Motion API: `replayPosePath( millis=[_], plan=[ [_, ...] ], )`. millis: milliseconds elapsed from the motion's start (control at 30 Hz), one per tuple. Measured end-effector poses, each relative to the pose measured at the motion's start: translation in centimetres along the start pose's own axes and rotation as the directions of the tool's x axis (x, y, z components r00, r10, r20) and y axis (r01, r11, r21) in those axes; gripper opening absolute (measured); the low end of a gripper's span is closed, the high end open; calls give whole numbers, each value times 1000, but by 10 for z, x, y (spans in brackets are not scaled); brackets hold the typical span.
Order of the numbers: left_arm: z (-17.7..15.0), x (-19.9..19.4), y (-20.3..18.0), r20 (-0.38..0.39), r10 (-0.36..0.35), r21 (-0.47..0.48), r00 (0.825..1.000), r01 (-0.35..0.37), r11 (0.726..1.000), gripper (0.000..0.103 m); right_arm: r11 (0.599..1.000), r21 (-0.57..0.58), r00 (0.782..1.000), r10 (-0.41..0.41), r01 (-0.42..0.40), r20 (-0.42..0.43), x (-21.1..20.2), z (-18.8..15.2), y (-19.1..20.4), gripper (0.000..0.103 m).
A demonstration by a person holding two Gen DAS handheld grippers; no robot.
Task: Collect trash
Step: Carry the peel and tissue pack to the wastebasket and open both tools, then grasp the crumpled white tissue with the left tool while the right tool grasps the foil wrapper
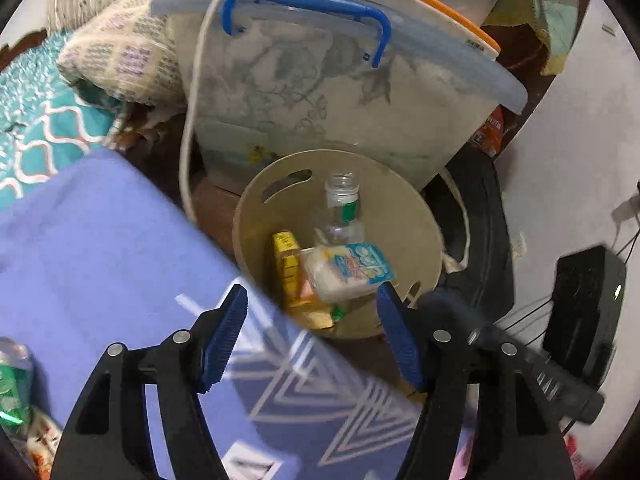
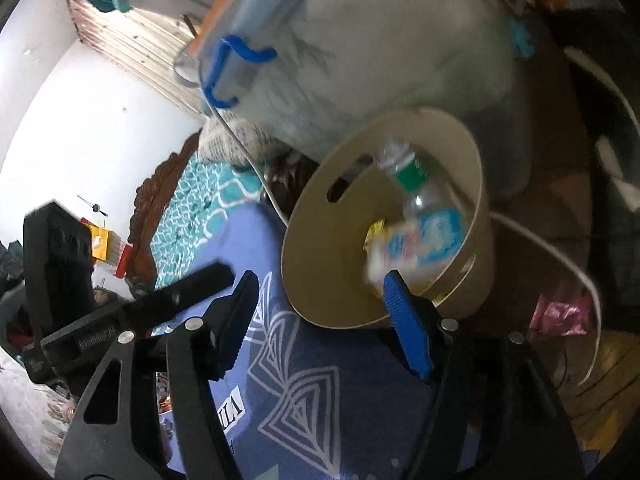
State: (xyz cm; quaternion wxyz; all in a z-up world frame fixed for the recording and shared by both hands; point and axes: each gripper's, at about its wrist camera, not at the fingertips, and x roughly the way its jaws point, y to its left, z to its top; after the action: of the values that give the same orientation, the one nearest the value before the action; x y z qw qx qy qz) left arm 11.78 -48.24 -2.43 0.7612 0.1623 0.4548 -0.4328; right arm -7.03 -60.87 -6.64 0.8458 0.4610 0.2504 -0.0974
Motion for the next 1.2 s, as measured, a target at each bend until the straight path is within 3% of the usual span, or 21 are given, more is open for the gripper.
replayPosePath(
  millis=[100, 267, 433, 533, 600, 667, 733, 767, 867, 933, 1000, 1033, 1200],
  plan=[
    [-27, -27, 4, 33, 26, 20, 999, -27, 999, 64, 999, -33, 1000, 19, -19, 8, -2, -7, 15, 61],
    [-97, -77, 22, 77, 77, 9, 994, -78, 997, 64, 990, -117, 995, 67, -75, -72, 10, -34, 48, 50],
    [-177, -135, 73, 88, 224, -99, 970, -216, 971, 68, 972, -184, 976, 110, -145, -189, 32, -68, 87, 45],
    [-224, -183, 120, 77, 309, -247, 948, -282, 927, 72, 958, -213, 956, 134, -192, -259, 45, -90, 108, 45],
    [-250, -215, 154, 72, 368, -367, 927, -318, 874, 78, 941, -250, 938, 141, -226, -318, 57, -111, 131, 45],
    [-274, -244, 187, 61, 449, -485, 892, -366, 794, 84, 925, -271, 914, 153, -266, -376, 66, -132, 151, 45],
    [-283, -253, 207, 37, 482, -536, 875, -390, 749, 88, 903, -281, 872, 173, -326, -458, 80, -158, 176, 46],
    [-287, -252, 217, 16, 480, -555, 877, -392, 734, 88, 896, -283, 857, 175, -343, -484, 85, -167, 184, 46],
    [-291, -237, 229, -16, 472, -557, 881, -400, 728, 88, 873, -291, 806, 172, -391, -566, 102, -199, 213, 47],
    [-293, -227, 231, -32, 459, -553, 888, -398, 732, 87, 866, -304, 786, 151, -398, -599, 114, -216, 227, 47],
    [-297, -217, 235, -50, 431, -551, 901, -384, 741, 75, 857, -310, 766, 140, -412, -628, 128, -230, 242, 48],
    [-302, -213, 238, -63, 413, -552, 908, -377, 744, 56, 855, -320, 765, 129, -409, -631, 135, -236, 250, 50],
    [-323, -224, 250, -29, 365, -587, 931, -311, 747, 47, 850, -316, 736, 118, -422, -666, 166, -259, 277, 53]
  ],
)
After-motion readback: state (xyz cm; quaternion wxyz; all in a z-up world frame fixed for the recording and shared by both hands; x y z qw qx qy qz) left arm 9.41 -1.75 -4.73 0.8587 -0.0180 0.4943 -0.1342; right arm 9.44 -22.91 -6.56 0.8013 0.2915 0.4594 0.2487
